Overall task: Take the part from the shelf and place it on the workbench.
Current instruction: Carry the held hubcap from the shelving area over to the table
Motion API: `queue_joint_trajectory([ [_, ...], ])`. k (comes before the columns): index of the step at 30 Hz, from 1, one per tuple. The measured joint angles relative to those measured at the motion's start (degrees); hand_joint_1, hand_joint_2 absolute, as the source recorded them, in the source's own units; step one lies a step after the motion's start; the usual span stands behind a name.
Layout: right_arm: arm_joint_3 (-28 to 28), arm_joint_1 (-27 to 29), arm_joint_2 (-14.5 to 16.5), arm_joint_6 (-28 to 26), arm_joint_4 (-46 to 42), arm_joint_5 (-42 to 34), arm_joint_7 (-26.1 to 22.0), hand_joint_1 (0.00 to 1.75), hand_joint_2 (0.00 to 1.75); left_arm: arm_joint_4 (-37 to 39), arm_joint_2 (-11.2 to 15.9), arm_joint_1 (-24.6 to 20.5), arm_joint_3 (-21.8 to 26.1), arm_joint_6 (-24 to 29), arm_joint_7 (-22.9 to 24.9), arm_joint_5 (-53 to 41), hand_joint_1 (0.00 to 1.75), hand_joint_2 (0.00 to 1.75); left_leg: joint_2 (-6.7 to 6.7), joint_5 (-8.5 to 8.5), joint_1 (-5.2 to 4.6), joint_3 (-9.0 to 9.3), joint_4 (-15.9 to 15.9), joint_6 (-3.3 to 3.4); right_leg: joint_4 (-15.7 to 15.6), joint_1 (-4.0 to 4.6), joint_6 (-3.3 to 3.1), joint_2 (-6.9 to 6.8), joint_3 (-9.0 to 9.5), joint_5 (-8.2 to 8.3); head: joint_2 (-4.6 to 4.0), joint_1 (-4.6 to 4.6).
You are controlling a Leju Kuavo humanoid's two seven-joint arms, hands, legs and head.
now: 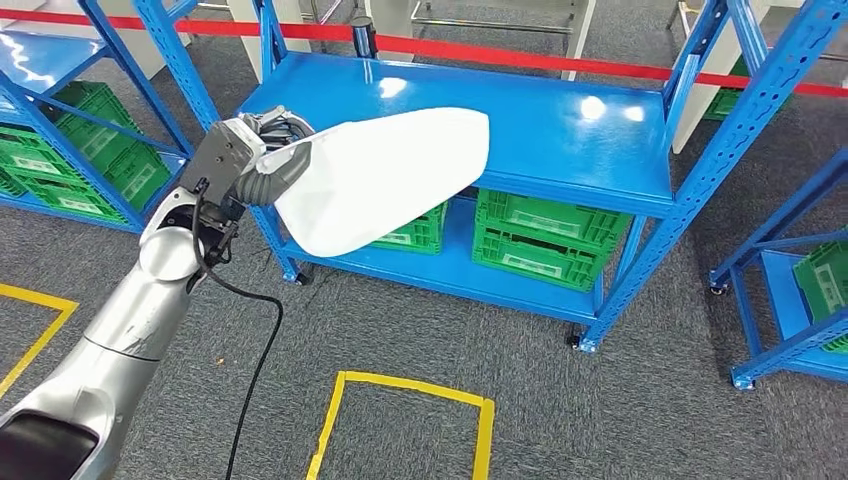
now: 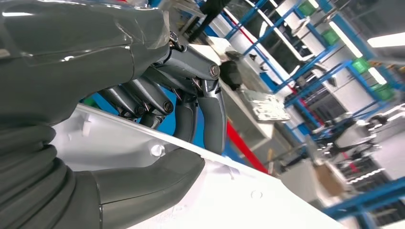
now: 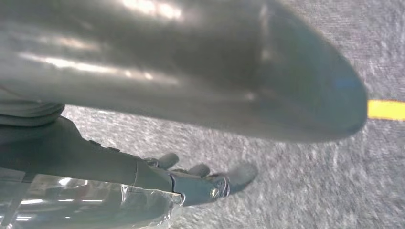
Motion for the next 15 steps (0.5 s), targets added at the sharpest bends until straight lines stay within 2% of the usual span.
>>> queue_joint_trajectory([
  [1, -0.02, 0.06, -0.32, -0.29, 0.17, -0.13, -0.01, 0.0, 0.0, 0.09, -0.76, -0.15, -0.08, 0.01, 0.02, -0.03, 1.75, 1.75, 0.07, 1.17, 0.27, -0.28, -1.02, 0.0, 1.48, 0.08, -0.21, 0.02, -0.63, -1.69, 0.0, 0.07],
  [2, -0.04, 0.1, -0.51, -0.53, 0.32, -0.2, -0.02, 0.0, 0.0, 0.21, -1.57, -0.26, -0.16, 0.02, 0.05, -0.05, 1.75, 1.75, 0.1, 2.13, 0.51, -0.93, -1.43, -0.27, 4.06, -0.03, -0.38, 0.01, -1.56, -4.09, 0.0, 0.15],
  [3, -0.06, 0.13, -0.73, -0.78, 0.4, -0.27, -0.02, 0.0, 0.0, 0.33, -2.27, -0.32, -0.25, -0.01, 0.11, -0.09, 1.75, 1.75, 0.1, 2.89, 0.68, -1.84, -1.5, -0.47, 7.4, -0.21, -0.34, 0.01, -2.49, -6.4, 0.0, 0.23],
  [4, -0.09, 0.13, -0.98, -1.01, 0.42, -0.34, -0.02, 0.0, 0.0, 0.47, -2.78, -0.26, -0.33, -0.05, 0.19, -0.14, 1.75, 1.75, 0.14, 3.58, 0.86, -2.83, -1.45, -0.87, 10.72, -0.45, 0.06, 0.01, -3.2, -7.81, 0.0, 0.25],
  [5, -0.11, 0.13, -1.17, -1.14, 0.44, -0.39, -0.01, 0.0, 0.0, 0.63, -3.16, -0.15, -0.42, -0.1, 0.3, -0.27, 1.75, 1.75, 0.22, 4.3, 1.11, -3.89, -1.33, -1.29, 13.2, -0.78, 0.87, 0.0, -3.42, -7.98, 0.0, 0.26],
  [6, -0.14, 0.13, -1.31, -1.21, 0.45, -0.43, 0.01, 0.0, 0.0, 0.79, -3.41, -0.05, -0.5, -0.16, 0.41, -0.43, 1.75, 1.75, 0.33, 4.98, 1.44, -5.04, -1.08, -1.75, 14.14, -1.15, 1.98, -0.02, -2.82, -6.99, 0.0, 0.25],
  [7, -0.16, 0.11, -1.38, -1.23, 0.45, -0.44, 0.07, 0.0, 0.0, 0.96, -3.59, 0.04, -0.56, -0.25, 0.48, -0.6, 1.75, 1.75, 0.43, 5.59, 1.86, -6.29, -0.62, -2.29, 13.28, -1.57, 3.17, -0.03, -1.35, -5.44, 0.0, 0.24],
  [8, -0.19, 0.05, -1.37, -1.25, 0.46, -0.44, 0.13, 0.0, 0.0, 1.09, -3.72, 0.06, -0.6, -0.34, 0.52, -0.84, 1.75, 1.75, 0.52, 6.07, 2.2, -7.62, 0.2, -2.84, 10.67, -2.04, 4.26, -0.03, 0.88, -4.55, 0.0, 0.26],
  [9, -0.21, -0.06, -1.21, -1.28, 0.55, -0.44, 0.2, 0.0, 0.0, 1.19, -3.78, 0.04, -0.57, -0.44, 0.54, -1.03, 1.75, 1.75, 0.58, 6.4, 2.43, -9.02, 1.24, -3.36, 7.14, -2.19, 4.84, 0.01, 3.52, -4.86, 0.0, 0.42],
  [10, -0.26, -0.2, -1.13, -1.41, 0.64, -0.47, 0.27, 0.0, 0.0, 1.27, -3.85, 0.02, -0.54, -0.6, 0.54, -1.27, 1.75, 1.75, 0.62, 6.66, 2.49, -10.18, 2.3, -3.75, 4.23, -2.25, 4.67, 0.11, 5.48, -5.92, 0.0, 0.45],
  [11, -0.32, -0.34, -1.01, -1.55, 0.76, -0.49, 0.32, 0.0, 0.0, 1.38, -3.91, -0.01, -0.5, -0.73, 0.52, -1.5, 1.75, 1.75, 0.62, 6.94, 2.46, -11.06, 3.24, -4.04, 2.27, -2.18, 4.21, 0.2, 6.63, -7.25, 0.0, 0.48],
  [12, -0.38, -0.43, -0.9, -1.68, 0.87, -0.51, 0.35, 0.0, 0.0, 1.53, -3.94, -0.02, -0.46, -0.84, 0.51, -1.66, 1.75, 1.75, 0.62, 7.33, 2.49, -11.61, 3.76, -4.21, 1.58, -1.94, 3.46, 0.27, 6.97, -7.99, 0.0, 0.47],
  [14, -0.48, -0.49, -0.79, -1.82, 0.97, -0.55, 0.38, 0.0, 0.0, 2.03, -3.97, -0.04, -0.45, -1.0, 0.5, -1.81, 1.75, 1.75, 0.61, 7.58, 2.79, -12.11, 4.23, -4.49, 1.94, -2.0, 2.12, 0.21, 5.95, -7.57, 0.0, 0.31],
  [15, -0.5, -0.54, -0.74, -1.83, 0.99, -0.56, 0.38, 0.0, 0.0, 2.3, -3.96, -0.08, -0.44, -1.03, 0.52, -1.83, 1.75, 1.75, 0.59, 6.49, 2.93, -12.46, 4.91, -4.69, 2.01, -1.98, 1.49, 0.15, 5.47, -7.05, 0.0, 0.25],
])
